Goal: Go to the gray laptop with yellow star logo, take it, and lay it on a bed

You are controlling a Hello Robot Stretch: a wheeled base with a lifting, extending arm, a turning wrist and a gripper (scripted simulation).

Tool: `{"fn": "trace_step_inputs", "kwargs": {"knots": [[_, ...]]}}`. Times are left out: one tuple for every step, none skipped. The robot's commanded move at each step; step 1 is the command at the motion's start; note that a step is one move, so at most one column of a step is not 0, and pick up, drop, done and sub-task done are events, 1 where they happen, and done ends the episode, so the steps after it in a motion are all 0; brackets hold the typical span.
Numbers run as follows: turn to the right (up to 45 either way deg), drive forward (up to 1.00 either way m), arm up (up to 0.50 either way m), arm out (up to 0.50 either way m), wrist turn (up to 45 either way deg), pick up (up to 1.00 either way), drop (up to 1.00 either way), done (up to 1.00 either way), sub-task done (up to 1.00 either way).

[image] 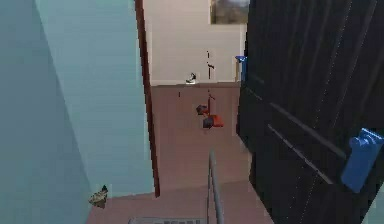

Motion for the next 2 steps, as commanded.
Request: {"fn": "trace_step_inputs", "kwargs": {"knots": [[45.0, 0.0, 0.0, 0.0, 0.0, 0.0, 0.0, 0.0, 0.0], [30.0, 0.0, 0.0, 0.0, 0.0, 0.0, 0.0, 0.0, 0.0]]}}
